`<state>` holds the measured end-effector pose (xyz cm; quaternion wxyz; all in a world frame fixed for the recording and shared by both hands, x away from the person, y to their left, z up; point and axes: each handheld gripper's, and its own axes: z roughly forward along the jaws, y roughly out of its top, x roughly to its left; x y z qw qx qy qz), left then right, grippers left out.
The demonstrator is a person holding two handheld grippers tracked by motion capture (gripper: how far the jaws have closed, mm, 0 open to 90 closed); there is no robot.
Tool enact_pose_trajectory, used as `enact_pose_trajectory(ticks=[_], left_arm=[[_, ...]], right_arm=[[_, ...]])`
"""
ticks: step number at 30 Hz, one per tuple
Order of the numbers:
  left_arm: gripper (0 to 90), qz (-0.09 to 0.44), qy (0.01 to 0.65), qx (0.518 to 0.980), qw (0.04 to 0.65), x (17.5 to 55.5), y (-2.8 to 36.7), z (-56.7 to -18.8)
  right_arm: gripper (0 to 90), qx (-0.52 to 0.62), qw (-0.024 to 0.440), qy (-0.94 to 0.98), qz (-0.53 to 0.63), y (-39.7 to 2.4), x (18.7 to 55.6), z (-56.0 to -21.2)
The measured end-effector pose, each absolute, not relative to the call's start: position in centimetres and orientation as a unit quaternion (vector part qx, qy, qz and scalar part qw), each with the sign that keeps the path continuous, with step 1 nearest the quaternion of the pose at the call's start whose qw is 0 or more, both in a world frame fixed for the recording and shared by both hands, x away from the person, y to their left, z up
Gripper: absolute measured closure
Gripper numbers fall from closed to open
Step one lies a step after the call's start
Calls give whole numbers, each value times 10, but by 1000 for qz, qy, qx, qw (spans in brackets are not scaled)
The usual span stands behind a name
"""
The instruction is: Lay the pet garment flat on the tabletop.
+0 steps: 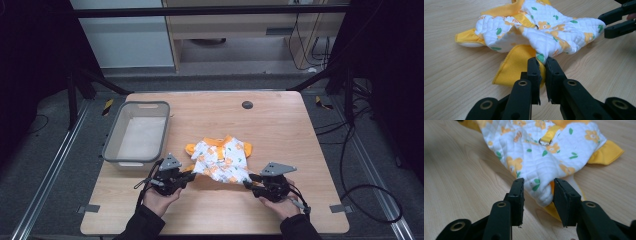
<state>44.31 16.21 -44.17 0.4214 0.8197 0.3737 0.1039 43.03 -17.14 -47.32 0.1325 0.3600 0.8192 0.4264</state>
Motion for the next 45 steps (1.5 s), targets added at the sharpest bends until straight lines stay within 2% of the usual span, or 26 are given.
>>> enact_pose_trajectory(ticks=[1, 2, 6, 8, 16, 22, 27, 32, 35, 36, 39, 41, 43, 45], left_arm=[[823, 103, 373, 820, 421, 443, 162, -442], [823, 104, 372, 821, 420, 443, 162, -442], [823, 106, 371, 821, 420, 442, 162, -441], [823, 110, 368, 821, 422, 441, 163, -438], [823, 115, 362, 817, 435, 439, 165, -418], [816, 109, 379, 814, 427, 455, 163, -413], [808, 110, 418, 811, 394, 490, 151, -431], [789, 97, 454, 806, 367, 516, 147, -459], [731, 102, 453, 806, 368, 517, 147, -464], [697, 109, 450, 805, 370, 516, 148, -463], [518, 126, 435, 804, 386, 507, 153, -459], [487, 129, 428, 802, 396, 502, 157, -456], [377, 151, 416, 799, 408, 490, 165, -451], [339, 158, 411, 798, 412, 484, 170, -450]], right_arm=[[604, 360, 132, 821, 422, -170, 431, -475], [669, 361, 130, 827, 410, -168, 433, -480], [801, 365, 120, 827, 410, -170, 434, -476], [817, 362, 120, 823, 421, -171, 432, -469], [825, 355, 126, 802, 463, -179, 428, -433], [825, 389, 114, 798, 445, -174, 446, -428], [815, 445, 115, 794, 398, -163, 489, -445], [788, 466, 149, 787, 377, -154, 515, -473], [750, 469, 164, 786, 369, -151, 518, -483], [736, 469, 169, 784, 371, -151, 517, -484], [661, 453, 182, 785, 381, -155, 509, -473], [642, 451, 183, 783, 386, -157, 507, -470], [559, 432, 195, 777, 414, -168, 493, -453], [502, 420, 204, 776, 423, -174, 485, -447]])
